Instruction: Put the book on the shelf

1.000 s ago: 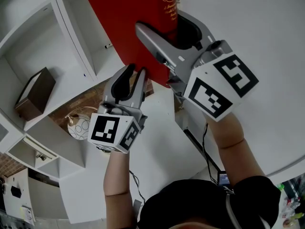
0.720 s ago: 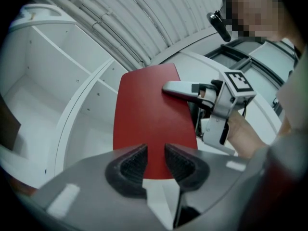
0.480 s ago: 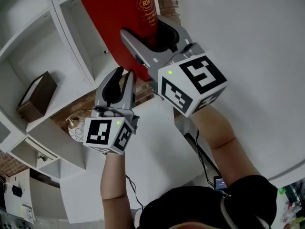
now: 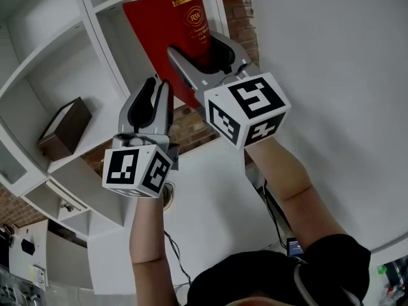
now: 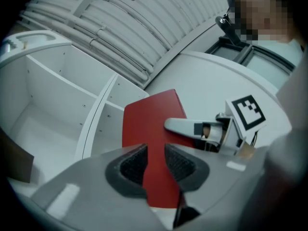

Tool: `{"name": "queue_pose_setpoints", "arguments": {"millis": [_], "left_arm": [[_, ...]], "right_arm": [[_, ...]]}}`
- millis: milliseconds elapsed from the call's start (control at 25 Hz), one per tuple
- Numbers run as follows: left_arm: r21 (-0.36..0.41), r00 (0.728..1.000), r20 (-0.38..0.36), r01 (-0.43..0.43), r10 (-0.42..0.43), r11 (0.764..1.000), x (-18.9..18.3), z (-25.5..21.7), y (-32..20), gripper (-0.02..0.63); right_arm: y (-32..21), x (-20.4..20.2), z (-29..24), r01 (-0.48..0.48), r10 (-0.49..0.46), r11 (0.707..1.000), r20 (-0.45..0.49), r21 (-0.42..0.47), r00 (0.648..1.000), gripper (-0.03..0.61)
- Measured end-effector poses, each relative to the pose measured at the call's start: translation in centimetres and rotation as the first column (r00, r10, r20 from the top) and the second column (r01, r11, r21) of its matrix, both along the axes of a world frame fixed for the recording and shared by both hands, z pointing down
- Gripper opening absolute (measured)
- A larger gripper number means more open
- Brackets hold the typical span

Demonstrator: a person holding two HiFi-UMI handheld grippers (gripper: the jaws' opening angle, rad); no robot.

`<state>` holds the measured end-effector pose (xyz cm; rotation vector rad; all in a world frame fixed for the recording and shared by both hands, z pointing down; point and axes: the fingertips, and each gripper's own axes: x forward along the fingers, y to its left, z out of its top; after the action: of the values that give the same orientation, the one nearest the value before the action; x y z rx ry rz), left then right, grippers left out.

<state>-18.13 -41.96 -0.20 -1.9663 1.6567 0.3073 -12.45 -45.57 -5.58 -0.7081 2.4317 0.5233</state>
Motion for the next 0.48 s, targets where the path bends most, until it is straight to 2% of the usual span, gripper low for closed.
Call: {"name": "queue_pose_setpoints", "arguments": {"millis": [240, 480], "left_arm": [[0.009, 1.0, 0.004, 0.018, -0.018, 1.0, -0.7, -2.4, -0.6, 0.1], [-0.01, 0.998, -0.001, 0.06, -0.06, 0.998, -2.1, -2.9, -1.8, 0.1]], "right_arm": [[-1.6, -1.7, -0.5, 0.009, -0.01, 1.0, -0.02, -0.023, 1.0, 0.225], [-3.1, -3.3, -0.9, 0.027, -0.028, 0.999, -0.039, -0.045, 0.999, 0.225]]}}
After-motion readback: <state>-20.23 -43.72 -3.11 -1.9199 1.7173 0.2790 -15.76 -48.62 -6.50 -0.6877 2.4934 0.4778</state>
